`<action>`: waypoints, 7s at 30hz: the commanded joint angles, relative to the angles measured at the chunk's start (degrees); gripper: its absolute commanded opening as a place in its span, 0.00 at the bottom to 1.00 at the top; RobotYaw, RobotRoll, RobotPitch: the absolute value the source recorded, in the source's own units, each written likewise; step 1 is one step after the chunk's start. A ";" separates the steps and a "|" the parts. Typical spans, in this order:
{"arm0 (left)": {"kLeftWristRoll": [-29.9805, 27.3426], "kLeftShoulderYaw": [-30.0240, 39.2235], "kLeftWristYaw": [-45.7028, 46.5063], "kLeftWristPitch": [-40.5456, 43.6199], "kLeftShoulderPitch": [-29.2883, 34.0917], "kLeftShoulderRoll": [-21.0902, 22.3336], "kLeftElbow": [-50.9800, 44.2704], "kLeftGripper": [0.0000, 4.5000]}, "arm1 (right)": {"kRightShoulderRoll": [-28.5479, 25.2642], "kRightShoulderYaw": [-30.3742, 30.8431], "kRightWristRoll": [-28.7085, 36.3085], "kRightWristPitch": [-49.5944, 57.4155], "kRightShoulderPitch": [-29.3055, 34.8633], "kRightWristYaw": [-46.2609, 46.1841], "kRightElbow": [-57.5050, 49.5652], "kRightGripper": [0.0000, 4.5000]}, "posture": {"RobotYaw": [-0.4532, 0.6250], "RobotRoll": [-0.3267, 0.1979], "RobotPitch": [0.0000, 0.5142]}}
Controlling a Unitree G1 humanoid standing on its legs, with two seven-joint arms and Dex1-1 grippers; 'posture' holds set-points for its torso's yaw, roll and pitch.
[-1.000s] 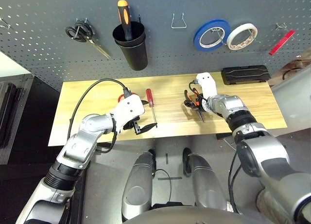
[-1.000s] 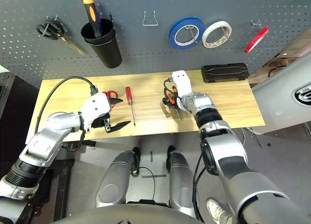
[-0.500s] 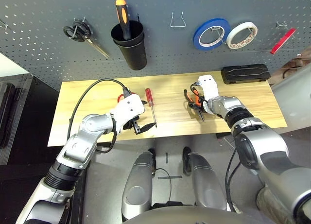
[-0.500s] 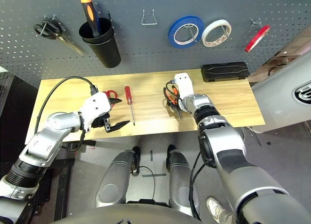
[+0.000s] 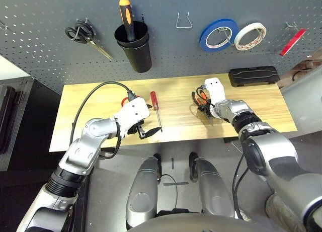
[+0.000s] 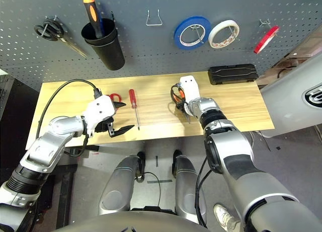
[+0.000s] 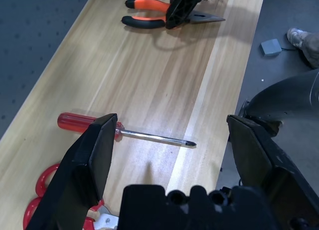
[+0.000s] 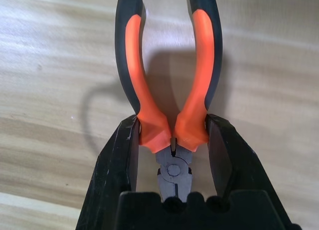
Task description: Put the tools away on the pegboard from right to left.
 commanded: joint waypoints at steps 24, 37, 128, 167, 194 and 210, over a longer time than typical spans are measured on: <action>-25.14 16.09 3.69 -6.55 2.95 -11.66 -11.47 1.00 | -6.41 -2.24 2.54 -20.54 28.43 5.34 -43.05 0.46 | 0.68 0.62 0.52; -29.32 19.65 7.69 -4.64 -0.47 -10.67 -14.30 1.00 | -5.51 -1.57 5.11 -24.54 28.26 7.03 -51.13 0.46 | 0.69 0.62 0.50; -28.17 19.32 7.96 -6.20 -3.41 -10.29 -10.55 1.00 | 5.64 -2.36 3.44 -51.17 -0.11 -1.62 -30.18 0.99 | 0.68 0.62 0.51; -19.22 13.91 9.89 -4.38 2.84 -8.31 -6.87 1.00 | -11.82 8.93 2.73 -19.75 34.70 19.84 -63.04 0.99 | 0.69 0.62 0.53; 2.10 1.02 29.13 9.25 -10.71 -27.38 26.34 1.00 | -17.97 10.44 -1.21 -15.60 44.58 23.15 -62.56 0.99 | 0.63 0.62 0.59; 1.76 7.99 35.85 0.77 -28.14 -34.84 61.57 1.00 | -17.87 10.87 -1.94 -14.46 46.71 21.90 -66.60 0.99 | 0.56 0.62 0.64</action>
